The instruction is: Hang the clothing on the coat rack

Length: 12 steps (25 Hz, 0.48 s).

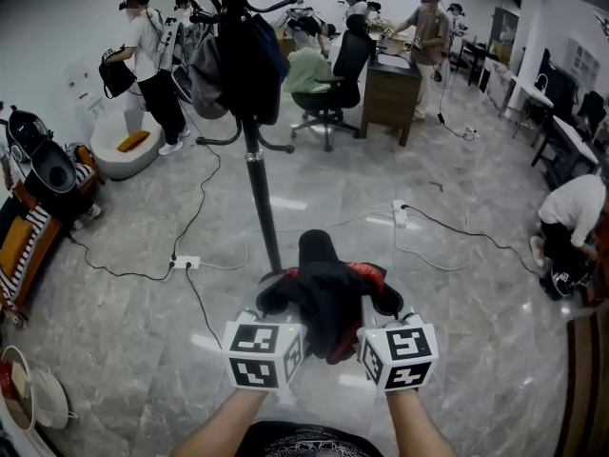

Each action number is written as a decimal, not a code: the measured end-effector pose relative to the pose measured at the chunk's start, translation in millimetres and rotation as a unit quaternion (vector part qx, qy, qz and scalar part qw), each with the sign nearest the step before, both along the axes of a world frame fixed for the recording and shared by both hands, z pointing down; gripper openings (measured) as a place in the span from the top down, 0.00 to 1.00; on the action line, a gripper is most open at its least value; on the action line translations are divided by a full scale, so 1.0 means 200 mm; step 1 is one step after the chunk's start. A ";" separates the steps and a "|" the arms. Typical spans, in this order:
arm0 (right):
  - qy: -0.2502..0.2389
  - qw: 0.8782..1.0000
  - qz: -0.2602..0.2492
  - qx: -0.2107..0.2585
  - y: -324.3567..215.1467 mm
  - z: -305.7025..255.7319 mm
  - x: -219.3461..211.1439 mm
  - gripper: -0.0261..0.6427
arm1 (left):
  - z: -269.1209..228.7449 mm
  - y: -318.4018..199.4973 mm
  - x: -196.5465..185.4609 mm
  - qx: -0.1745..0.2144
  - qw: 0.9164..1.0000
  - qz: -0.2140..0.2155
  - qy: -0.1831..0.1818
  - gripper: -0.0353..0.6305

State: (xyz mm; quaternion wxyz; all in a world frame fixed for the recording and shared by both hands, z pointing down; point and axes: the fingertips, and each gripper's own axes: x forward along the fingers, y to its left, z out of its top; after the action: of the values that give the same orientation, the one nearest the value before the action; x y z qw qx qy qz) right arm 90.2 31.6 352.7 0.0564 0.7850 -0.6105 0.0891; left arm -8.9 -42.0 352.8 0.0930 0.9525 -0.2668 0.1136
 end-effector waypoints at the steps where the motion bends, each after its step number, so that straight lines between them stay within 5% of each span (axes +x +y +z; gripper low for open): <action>1: 0.002 1.000 0.002 0.000 -0.03 -0.01 0.01 0.93 | 0.00 -0.03 0.01 0.000 1.000 0.003 0.001 0.90; 12: 0.010 1.000 0.028 -0.008 -0.37 -0.03 0.06 0.93 | -0.03 -0.39 0.08 -0.002 1.000 0.030 0.005 0.90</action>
State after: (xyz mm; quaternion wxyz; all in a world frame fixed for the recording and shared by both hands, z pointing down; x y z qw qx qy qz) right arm 101.9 -41.9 346.7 0.0658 0.8021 -0.5871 0.0876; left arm 6.3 -120.3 346.7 0.0927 0.9604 -0.2375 0.1125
